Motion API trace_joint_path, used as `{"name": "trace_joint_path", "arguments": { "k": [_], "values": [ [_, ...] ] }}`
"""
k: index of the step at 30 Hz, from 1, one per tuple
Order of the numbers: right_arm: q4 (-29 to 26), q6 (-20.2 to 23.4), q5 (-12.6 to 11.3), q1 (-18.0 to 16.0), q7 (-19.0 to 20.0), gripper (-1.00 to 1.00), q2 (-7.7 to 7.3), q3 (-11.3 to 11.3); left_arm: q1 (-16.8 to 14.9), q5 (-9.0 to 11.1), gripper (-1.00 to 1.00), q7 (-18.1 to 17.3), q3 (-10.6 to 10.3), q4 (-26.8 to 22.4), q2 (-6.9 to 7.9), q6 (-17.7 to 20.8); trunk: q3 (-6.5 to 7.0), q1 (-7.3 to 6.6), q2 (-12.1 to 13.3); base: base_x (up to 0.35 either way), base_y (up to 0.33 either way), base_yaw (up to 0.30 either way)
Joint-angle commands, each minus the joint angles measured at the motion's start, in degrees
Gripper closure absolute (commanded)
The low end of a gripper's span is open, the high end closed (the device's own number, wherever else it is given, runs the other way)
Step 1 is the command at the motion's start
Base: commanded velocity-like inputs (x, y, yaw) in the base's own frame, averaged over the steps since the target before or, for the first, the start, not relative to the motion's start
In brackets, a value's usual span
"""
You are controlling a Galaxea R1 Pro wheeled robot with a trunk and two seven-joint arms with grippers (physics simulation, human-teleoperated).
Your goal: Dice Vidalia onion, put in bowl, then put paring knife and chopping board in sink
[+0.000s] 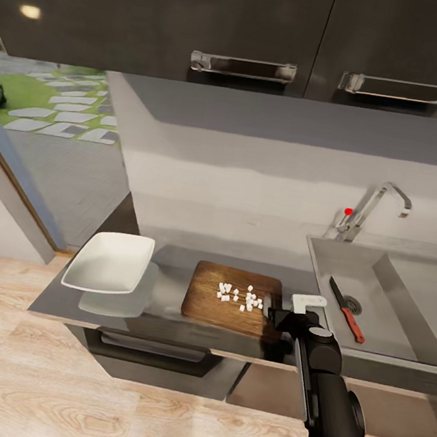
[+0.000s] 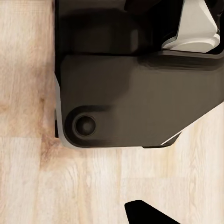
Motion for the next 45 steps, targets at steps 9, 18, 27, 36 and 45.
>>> {"name": "trace_joint_path", "arguments": {
  "k": [9,18,27,36,45],
  "values": [
    [-0.1,0.2,0.6,0.0,0.6,-1.0,0.05,-0.1,0.0,0.1,-1.0,0.1,-0.1,-0.1,0.02,-0.1,-0.09,0.02,-0.1,-0.021,0.0,0.0],
    [-0.1,0.2,0.6,0.0,0.6,-1.0,0.05,-0.1,0.0,0.1,-1.0,0.1,-0.1,-0.1,0.02,-0.1,-0.09,0.02,-0.1,0.0,0.0,0.0],
    [0.0,0.2,0.6,0.0,0.6,-1.0,0.05,-0.1,0.0,0.1,-1.0,0.1,-0.1,-0.1,0.02,-0.1,-0.09,0.02,-0.1,0.038,-0.029,0.0],
    [-0.1,0.3,0.6,0.0,0.6,-1.0,0.05,-0.1,0.0,0.1,-1.0,0.1,-0.1,-0.1,0.02,-0.1,-0.09,0.02,-0.1,0.002,-0.002,0.0],
    [0.0,0.2,0.6,0.0,0.6,-1.0,0.05,-0.1,0.0,0.1,-1.0,0.1,-0.1,-0.1,0.02,-0.1,-0.09,0.02,-0.1,0.0,0.0,0.0]
  ]
}}
